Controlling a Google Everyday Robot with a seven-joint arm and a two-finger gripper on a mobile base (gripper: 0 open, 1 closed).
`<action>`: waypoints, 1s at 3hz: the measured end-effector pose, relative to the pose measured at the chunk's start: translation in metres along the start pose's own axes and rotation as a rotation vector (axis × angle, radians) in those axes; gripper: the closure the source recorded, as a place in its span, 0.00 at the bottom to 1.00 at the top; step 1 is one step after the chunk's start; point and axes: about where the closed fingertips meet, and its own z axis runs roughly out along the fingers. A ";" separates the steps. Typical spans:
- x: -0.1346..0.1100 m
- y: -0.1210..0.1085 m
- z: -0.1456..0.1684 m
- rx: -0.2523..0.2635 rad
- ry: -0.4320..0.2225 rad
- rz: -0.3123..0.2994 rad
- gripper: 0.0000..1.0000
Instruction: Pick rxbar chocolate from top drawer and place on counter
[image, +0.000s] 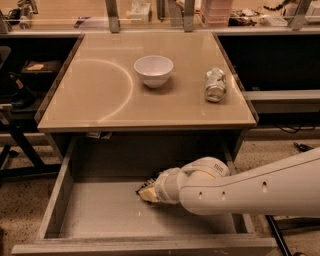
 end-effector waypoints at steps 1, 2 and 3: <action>0.000 0.000 0.000 0.000 0.000 0.000 0.87; 0.000 0.000 0.000 0.000 0.000 0.000 1.00; -0.001 0.005 0.002 -0.011 -0.005 0.021 1.00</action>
Offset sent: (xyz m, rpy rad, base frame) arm 0.0000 0.0000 0.0000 0.0000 0.0000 0.0000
